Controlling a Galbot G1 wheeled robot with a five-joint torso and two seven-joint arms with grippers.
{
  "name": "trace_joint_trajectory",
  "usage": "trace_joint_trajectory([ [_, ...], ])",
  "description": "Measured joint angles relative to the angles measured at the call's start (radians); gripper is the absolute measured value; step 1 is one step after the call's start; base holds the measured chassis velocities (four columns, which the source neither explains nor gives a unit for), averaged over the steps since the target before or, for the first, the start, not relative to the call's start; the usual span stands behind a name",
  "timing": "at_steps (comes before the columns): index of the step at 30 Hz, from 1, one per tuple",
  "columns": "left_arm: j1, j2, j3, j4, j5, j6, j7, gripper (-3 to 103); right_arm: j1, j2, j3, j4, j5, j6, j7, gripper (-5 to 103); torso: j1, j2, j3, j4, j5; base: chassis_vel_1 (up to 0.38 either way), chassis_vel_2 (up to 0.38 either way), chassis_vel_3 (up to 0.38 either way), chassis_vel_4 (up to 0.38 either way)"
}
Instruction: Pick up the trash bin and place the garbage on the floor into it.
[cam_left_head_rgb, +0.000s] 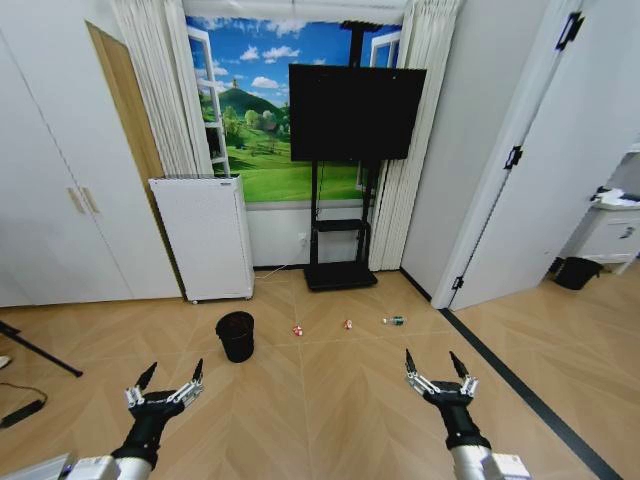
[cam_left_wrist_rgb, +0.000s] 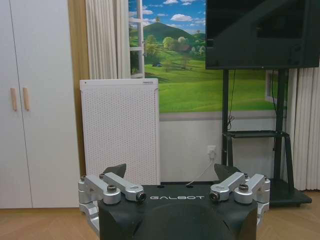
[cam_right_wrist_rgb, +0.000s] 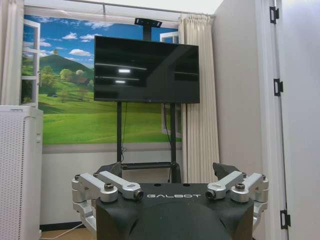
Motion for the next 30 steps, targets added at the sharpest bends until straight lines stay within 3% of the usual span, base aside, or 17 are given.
trace_joint_trajectory([
  [14, 0.004, -0.007, -0.001, -0.004, 0.001, 0.0, 0.0, 99, 0.0, 0.0, -0.008, -0.014, 0.002, -0.004, 0.01, 100, 0.0, 0.0, 0.0, 0.0, -0.0004, -0.145, 0.144, 0.167, -0.147],
  [30, 0.005, -0.006, -0.004, -0.004, -0.002, 0.0, 0.0, 99, 0.001, 0.006, -0.015, -0.022, 0.0, 0.011, 0.008, 100, 0.0, 0.0, 0.0, -0.0003, -0.0004, -0.319, 0.312, 0.323, -0.325],
])
